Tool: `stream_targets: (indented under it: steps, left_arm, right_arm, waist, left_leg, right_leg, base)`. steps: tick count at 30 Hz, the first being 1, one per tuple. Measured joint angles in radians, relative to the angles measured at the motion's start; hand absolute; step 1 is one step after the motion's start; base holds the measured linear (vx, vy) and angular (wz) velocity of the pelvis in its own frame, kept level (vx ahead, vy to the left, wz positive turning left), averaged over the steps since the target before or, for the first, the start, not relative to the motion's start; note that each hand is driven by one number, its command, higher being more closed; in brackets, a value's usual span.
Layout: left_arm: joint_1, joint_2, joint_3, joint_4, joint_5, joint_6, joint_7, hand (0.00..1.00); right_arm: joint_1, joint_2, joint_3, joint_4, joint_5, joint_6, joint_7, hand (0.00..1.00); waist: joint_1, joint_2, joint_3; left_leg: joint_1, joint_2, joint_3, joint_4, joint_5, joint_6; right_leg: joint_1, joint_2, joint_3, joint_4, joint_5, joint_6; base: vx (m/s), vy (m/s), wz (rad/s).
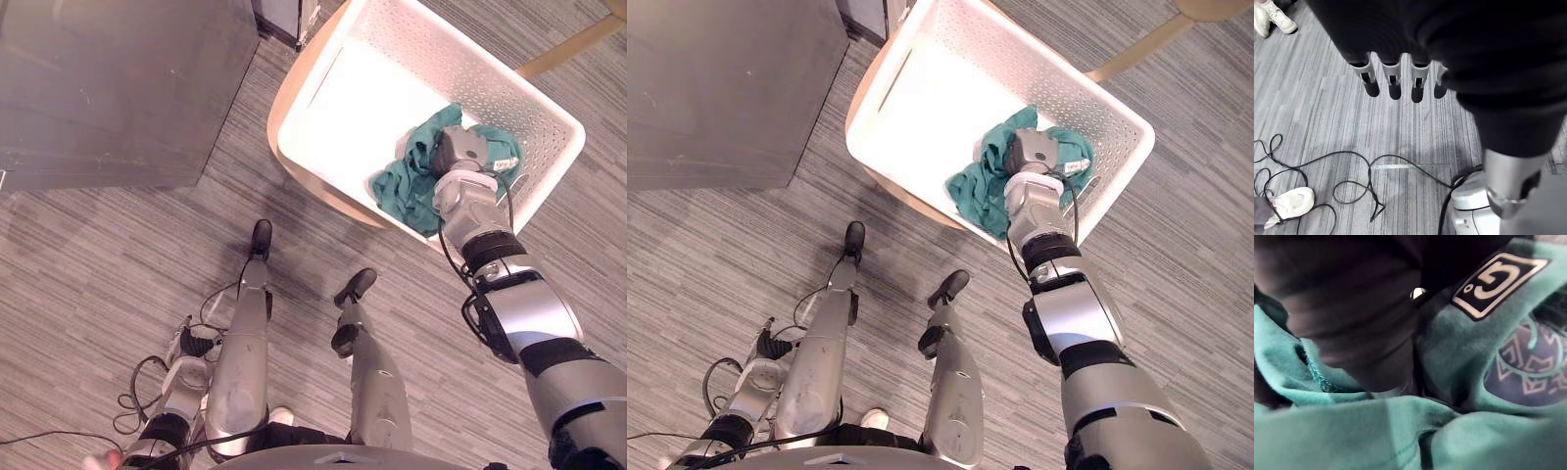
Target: Pick up the laundry basket with both hands and put the clothes into the washing machine.
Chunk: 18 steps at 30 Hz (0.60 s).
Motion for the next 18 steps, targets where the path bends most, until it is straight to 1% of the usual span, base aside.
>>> stream_targets:
  steps: [1,2,3,4,5,7,9,10,11,12,13,14,15,16,17,18]
  left_arm:
    - [-0.003,-0.004,0.001,0.006,0.000,0.001,0.005,0.00]
    - [-0.008,-0.006,0.002,0.014,-0.001,0.001,0.007,0.00]
    - [-0.009,-0.008,0.003,0.018,-0.002,0.003,0.012,0.00]
    - [-0.009,-0.009,0.003,0.019,-0.006,0.006,0.019,0.00]
    - [-0.009,-0.013,0.011,0.021,-0.010,0.007,0.022,0.00]
    - [-0.009,-0.017,0.019,0.024,-0.019,0.007,0.023,0.00]
    - [-0.008,-0.022,0.030,0.026,-0.032,0.008,0.024,0.00]
    - [-0.008,-0.022,0.030,0.026,-0.032,0.008,0.025,0.00]
    - [-0.008,-0.022,0.031,0.027,-0.033,0.009,0.025,0.00]
    - [-0.008,-0.022,0.032,0.028,-0.036,0.009,0.025,0.00]
    - [-0.007,-0.023,0.033,0.029,-0.040,0.009,0.024,0.00]
    - [-0.007,-0.023,0.033,0.029,-0.040,0.009,0.024,0.00]
    - [-0.006,-0.023,0.035,0.029,-0.041,0.009,0.023,0.00]
    - [-0.003,-0.023,0.038,0.029,-0.050,0.009,0.023,0.00]
    - [-0.001,-0.023,0.039,0.029,-0.056,0.009,0.022,0.00]
    - [0.004,-0.023,0.040,0.028,-0.072,0.009,0.022,0.00]
  right_arm:
    - [0.008,0.032,-0.063,-0.033,0.101,-0.008,-0.030,1.00]
    - [0.010,0.062,-0.098,-0.048,0.197,-0.024,-0.054,1.00]
    - [0.014,0.085,-0.117,-0.065,0.258,-0.033,-0.069,1.00]
    - [0.018,0.126,-0.146,-0.090,0.342,-0.051,-0.084,1.00]
    - [0.031,0.159,-0.153,-0.129,0.421,-0.074,-0.101,1.00]
    - [0.044,0.198,-0.152,-0.172,0.521,-0.112,-0.110,1.00]
    - [0.044,0.253,-0.148,-0.188,0.685,-0.188,-0.106,1.00]
    - [0.044,0.264,-0.143,-0.190,0.733,-0.206,-0.103,1.00]
    - [0.044,0.292,-0.140,-0.204,0.813,-0.232,-0.097,1.00]
    - [0.045,0.300,-0.139,-0.213,0.844,-0.242,-0.090,1.00]
    - [0.045,0.311,-0.135,-0.223,0.912,-0.267,-0.068,1.00]
    - [0.045,0.314,-0.133,-0.227,0.930,-0.275,-0.063,1.00]
    - [0.045,0.326,-0.129,-0.238,0.995,-0.302,-0.056,1.00]
    - [0.046,0.331,-0.129,-0.257,1.057,-0.319,-0.050,1.00]
    - [0.045,0.336,-0.129,-0.262,1.079,-0.331,-0.042,1.00]
    - [0.045,0.345,-0.130,-0.271,1.157,-0.368,-0.024,1.00]
  waist:
    - [-0.002,0.005,0.002]
    - [-0.003,0.008,0.003]
    - [-0.003,0.010,0.002]
    - [-0.006,0.011,0.002]
    - [-0.005,0.011,0.001]
    - [-0.007,0.011,0.001]
    - [-0.009,0.011,0.001]
    - [-0.009,0.011,0.001]
    - [-0.010,0.011,0.001]
    - [-0.011,0.011,0.001]
    - [-0.011,0.010,0.001]
    - [-0.011,0.010,0.001]
    - [-0.012,0.010,0.001]
    - [-0.016,0.010,0.001]
    - [-0.016,0.010,0.001]
    - [-0.020,0.009,0.001]
  left_leg:
    - [0.000,0.000,0.000,0.000,0.000,0.000]
    - [0.002,0.001,0.002,-0.001,0.000,0.000]
    - [0.003,0.001,0.003,-0.001,0.000,0.000]
    - [0.004,0.002,0.005,-0.001,0.000,0.000]
    - [0.005,0.002,0.007,-0.002,0.000,0.000]
    - [0.005,0.003,0.009,-0.002,0.000,0.000]
    - [0.008,0.003,0.013,-0.002,0.000,0.000]
    - [0.008,0.003,0.014,-0.002,0.000,0.000]
    - [0.011,0.003,0.015,-0.002,0.000,0.000]
    - [0.012,0.003,0.016,-0.002,0.000,0.000]
    - [0.015,0.003,0.019,-0.002,0.000,0.000]
    - [0.016,0.003,0.020,-0.002,0.000,0.000]
    - [0.017,0.003,0.020,-0.002,0.001,0.000]
    - [0.017,0.003,0.020,-0.002,0.002,0.000]
    - [0.017,0.003,0.019,-0.004,0.002,0.000]
    - [0.017,0.003,0.015,-0.007,0.006,0.000]
  right_leg:
    - [-0.001,0.000,0.002,-0.001,0.001,0.000]
    - [-0.001,0.000,0.004,-0.001,0.002,0.000]
    - [-0.002,0.001,0.005,-0.002,0.003,0.000]
    - [-0.002,0.001,0.007,-0.005,0.004,0.000]
    - [-0.002,0.002,0.009,-0.008,0.005,0.000]
    - [-0.001,0.002,0.010,-0.010,0.006,0.000]
    - [0.000,0.003,0.015,-0.015,0.011,0.001]
    - [0.001,0.003,0.016,-0.016,0.012,0.001]
    - [0.003,0.003,0.018,-0.017,0.015,0.001]
    - [0.004,0.003,0.019,-0.019,0.016,0.001]
    - [0.006,0.003,0.023,-0.020,0.019,0.000]
    - [0.006,0.003,0.024,-0.021,0.020,0.000]
    - [0.006,0.003,0.026,-0.021,0.023,0.000]
    - [0.006,0.003,0.027,-0.023,0.026,-0.001]
    - [0.006,0.003,0.027,-0.024,0.027,-0.001]
    - [0.006,0.004,0.026,-0.025,0.029,-0.001]
  base:
    - [0.00,0.001,-0.06]
    - [0.00,0.000,-0.07]
    - [0.00,0.000,-0.07]
    - [0.00,0.000,-0.06]
    - [0.00,0.000,-0.05]
    - [0.00,0.000,0.00]
    - [0.00,0.000,-0.03]
    - [0.00,0.005,-0.04]
    - [0.00,0.000,0.00]
    - [-0.01,0.014,-0.04]
    - [-0.01,0.011,-0.04]
    - [-0.02,0.014,-0.05]
    - [-0.02,0.013,-0.04]
    - [0.00,0.000,0.00]
    - [-0.03,0.014,0.00]
    - [0.00,0.000,0.00]
